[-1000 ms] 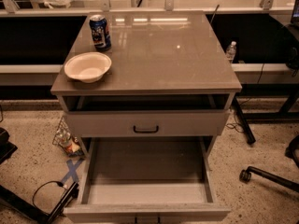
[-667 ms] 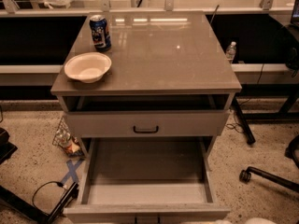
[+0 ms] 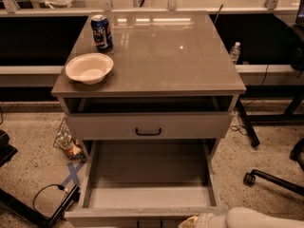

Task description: Close middle drawer

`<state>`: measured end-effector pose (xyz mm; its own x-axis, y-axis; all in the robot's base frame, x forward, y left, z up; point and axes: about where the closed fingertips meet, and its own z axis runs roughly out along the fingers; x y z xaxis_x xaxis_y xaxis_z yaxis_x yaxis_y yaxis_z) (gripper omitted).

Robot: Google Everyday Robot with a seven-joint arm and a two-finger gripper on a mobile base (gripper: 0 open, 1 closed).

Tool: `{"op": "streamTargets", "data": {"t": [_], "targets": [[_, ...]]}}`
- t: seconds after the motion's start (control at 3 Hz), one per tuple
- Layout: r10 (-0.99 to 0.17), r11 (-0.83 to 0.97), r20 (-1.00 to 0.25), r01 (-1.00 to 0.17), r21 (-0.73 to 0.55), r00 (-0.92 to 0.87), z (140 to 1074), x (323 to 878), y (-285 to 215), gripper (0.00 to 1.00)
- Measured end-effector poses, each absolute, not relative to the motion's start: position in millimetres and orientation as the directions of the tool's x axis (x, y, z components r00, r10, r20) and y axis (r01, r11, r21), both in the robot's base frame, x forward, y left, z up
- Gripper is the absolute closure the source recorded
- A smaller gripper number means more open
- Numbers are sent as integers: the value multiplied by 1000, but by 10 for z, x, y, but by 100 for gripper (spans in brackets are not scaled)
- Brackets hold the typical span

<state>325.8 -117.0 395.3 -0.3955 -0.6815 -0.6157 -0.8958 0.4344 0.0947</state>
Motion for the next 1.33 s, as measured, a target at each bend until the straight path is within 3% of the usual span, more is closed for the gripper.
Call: {"op": "streamTargets", "data": {"t": [0.67, 1.33], "targets": [[-682, 412, -632, -908, 83, -367, 3963, 3478, -1052, 100], [-701, 347, -659, -938, 22, -274, 4067, 4257, -711, 100]]}}
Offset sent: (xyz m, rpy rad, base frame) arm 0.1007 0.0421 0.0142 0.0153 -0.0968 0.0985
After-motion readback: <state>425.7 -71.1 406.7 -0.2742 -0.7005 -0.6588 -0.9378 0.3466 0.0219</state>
